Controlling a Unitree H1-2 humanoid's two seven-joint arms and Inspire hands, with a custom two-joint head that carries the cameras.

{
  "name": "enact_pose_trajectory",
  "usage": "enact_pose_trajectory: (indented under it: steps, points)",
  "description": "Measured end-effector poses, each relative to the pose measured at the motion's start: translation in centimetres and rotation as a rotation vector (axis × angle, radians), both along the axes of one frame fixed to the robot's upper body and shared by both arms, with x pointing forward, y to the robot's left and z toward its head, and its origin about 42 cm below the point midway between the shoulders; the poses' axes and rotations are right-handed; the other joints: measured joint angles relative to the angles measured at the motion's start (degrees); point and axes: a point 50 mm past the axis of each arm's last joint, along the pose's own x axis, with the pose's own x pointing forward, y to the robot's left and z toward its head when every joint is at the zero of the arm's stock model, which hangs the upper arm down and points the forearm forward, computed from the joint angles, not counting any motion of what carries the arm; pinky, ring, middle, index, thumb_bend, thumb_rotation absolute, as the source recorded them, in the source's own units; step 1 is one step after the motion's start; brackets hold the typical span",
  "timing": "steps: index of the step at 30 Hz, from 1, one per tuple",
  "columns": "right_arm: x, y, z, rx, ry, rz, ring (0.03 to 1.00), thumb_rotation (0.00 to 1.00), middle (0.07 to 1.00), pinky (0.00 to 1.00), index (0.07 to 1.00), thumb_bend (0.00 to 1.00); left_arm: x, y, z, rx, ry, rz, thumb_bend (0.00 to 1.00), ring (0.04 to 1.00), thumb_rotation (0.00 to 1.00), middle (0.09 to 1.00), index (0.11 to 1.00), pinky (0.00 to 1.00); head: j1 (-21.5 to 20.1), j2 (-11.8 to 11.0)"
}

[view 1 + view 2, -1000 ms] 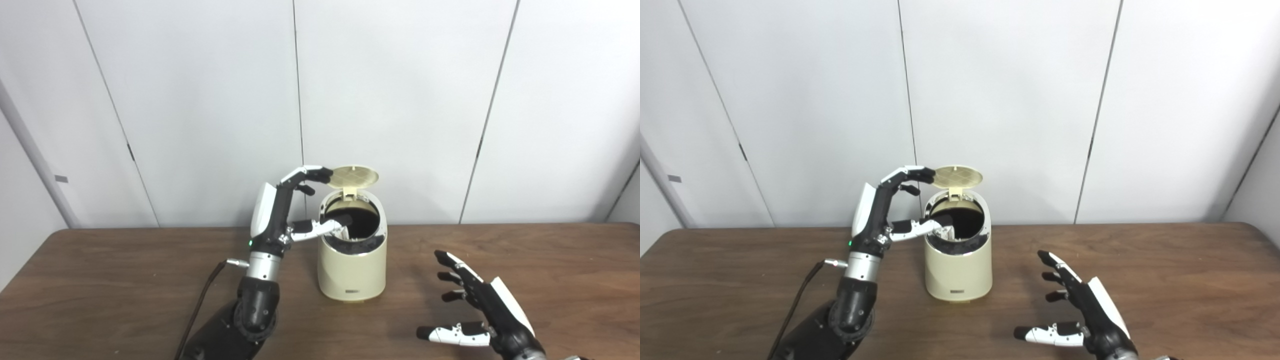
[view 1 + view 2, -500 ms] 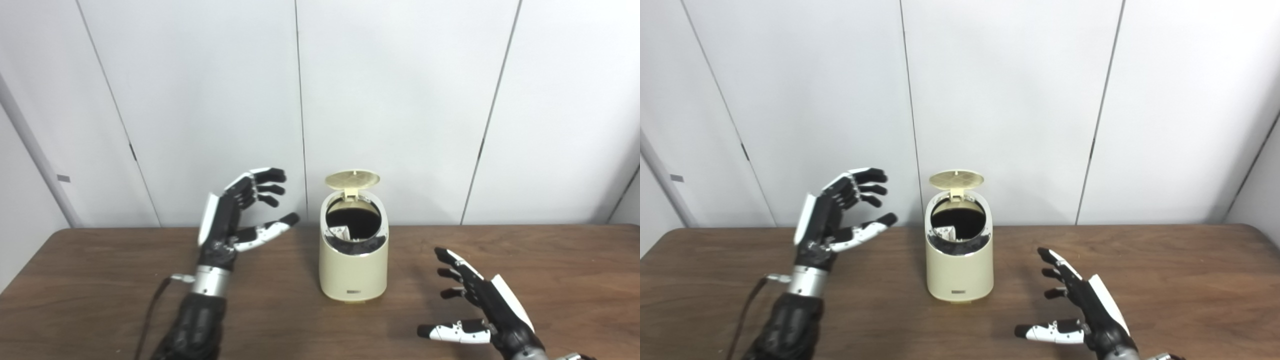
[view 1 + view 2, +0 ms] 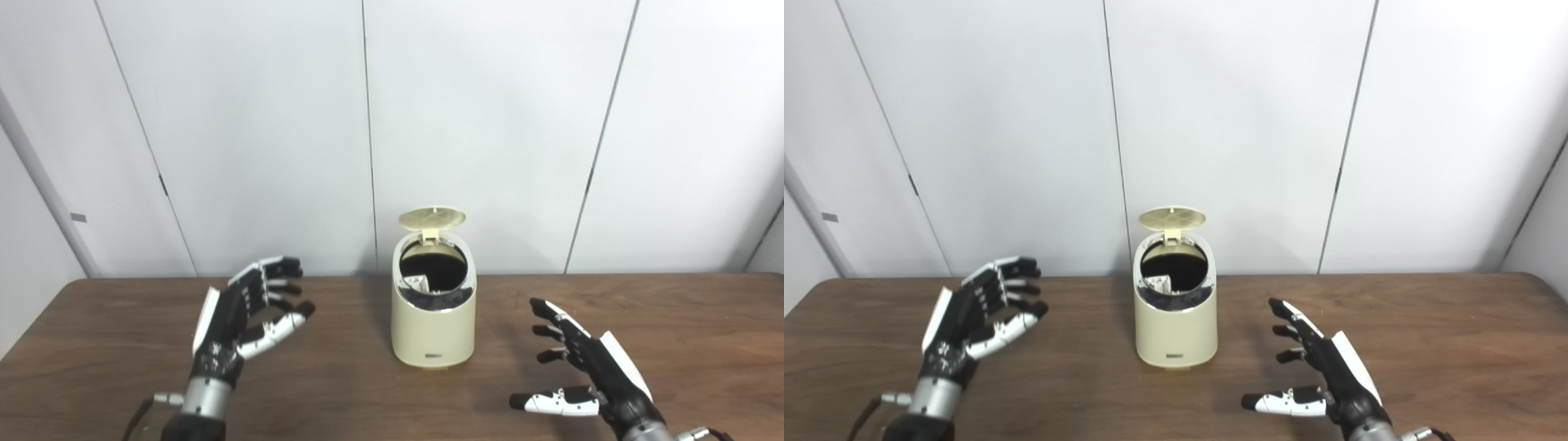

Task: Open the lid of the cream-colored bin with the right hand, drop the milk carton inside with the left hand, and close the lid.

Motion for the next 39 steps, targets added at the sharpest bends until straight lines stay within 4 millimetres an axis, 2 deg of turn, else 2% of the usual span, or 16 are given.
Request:
enact_pose_trajectory:
  steps: [6,9,13,18,20,23,26,30,33,35,37,39]
  points:
    - [0.0,0.0,0.0,-0.002,0.0,0.001,0.839,0.13,0.913,0.66,0.905,0.74,-0.4,0.5,-3.0,-0.036,0.013,-0.011,0.62,0.563,0.11,0.64,0.681,0.47,0.17,0.0]
    - [0.0,0.0,0.0,-0.003,0.0,0.001,0.843,0.13,0.913,0.67,0.907,0.74,-1.0,0.3,-4.2,-0.042,0.038,-0.015,0.6,0.568,0.07,0.645,0.69,0.48,0.26,-0.09]
    - [0.0,0.0,0.0,-0.003,0.001,0.002,0.842,0.12,0.914,0.66,0.907,0.74,-1.7,0.3,-5.2,-0.035,0.067,-0.031,0.62,0.563,0.09,0.64,0.683,0.47,0.17,-0.17]
    - [0.0,0.1,0.0,-0.002,0.0,0.004,0.839,0.1,0.91,0.69,0.903,0.72,-1.8,0.3,-5.8,-0.032,0.084,-0.04,0.64,0.557,0.07,0.637,0.674,0.46,-0.18,-0.35]
    - [0.1,0.1,0.1,0.004,-0.003,0.006,0.843,0.17,0.9,0.72,0.904,0.69,-1.8,0.2,-5.8,-0.031,0.083,-0.045,0.65,0.559,0.08,0.638,0.676,0.46,-0.44,-0.61]
    - [0.5,0.2,0.7,0.023,-0.018,0.012,0.856,0.34,0.9,0.75,0.915,0.68,-1.7,0.2,-5.9,-0.026,0.077,-0.061,0.65,0.558,0.01,0.637,0.666,0.49,-0.79,-0.79]
    - [1.7,0.4,2.3,0.039,-0.064,0.026,0.881,0.4,0.91,0.79,0.917,0.71,-1.7,0.3,-5.8,-0.024,0.053,-0.07,0.66,0.557,0.0,0.635,0.658,0.5,-1.32,-0.97]
    - [3.6,1.0,5.3,0.042,-0.15,0.047,0.896,0.42,0.924,0.83,0.92,0.72,-1.4,0.1,-5.8,-0.027,0.048,-0.075,0.67,0.56,0.0,0.639,0.663,0.5,-2.02,-1.23]
    - [4.8,1.6,7.2,0.007,-0.193,0.079,0.873,0.44,0.935,0.77,0.91,0.73,-1.2,0.1,-5.7,-0.029,0.037,-0.077,0.67,0.564,0.0,0.643,0.67,0.5,-2.37,-1.58]
    - [5.6,1.6,8.5,-0.044,-0.209,0.092,0.874,0.42,0.928,0.77,0.92,0.72,-1.1,0.0,-5.7,-0.029,0.032,-0.085,0.67,0.562,0.0,0.643,0.672,0.5,-2.38,-1.67]
    - [6.5,1.6,10.0,-0.085,-0.231,0.107,0.892,0.35,0.921,0.8,0.925,0.7,-1.2,0.1,-5.7,-0.026,0.029,-0.088,0.67,0.561,0.0,0.642,0.677,0.5,-2.38,-1.76]
    - [7.3,1.8,11.7,-0.119,-0.26,0.125,0.889,0.32,0.908,0.81,0.917,0.73,-1.2,0.1,-5.7,-0.025,0.029,-0.087,0.67,0.563,0.0,0.644,0.681,0.5,-2.38,-1.76]
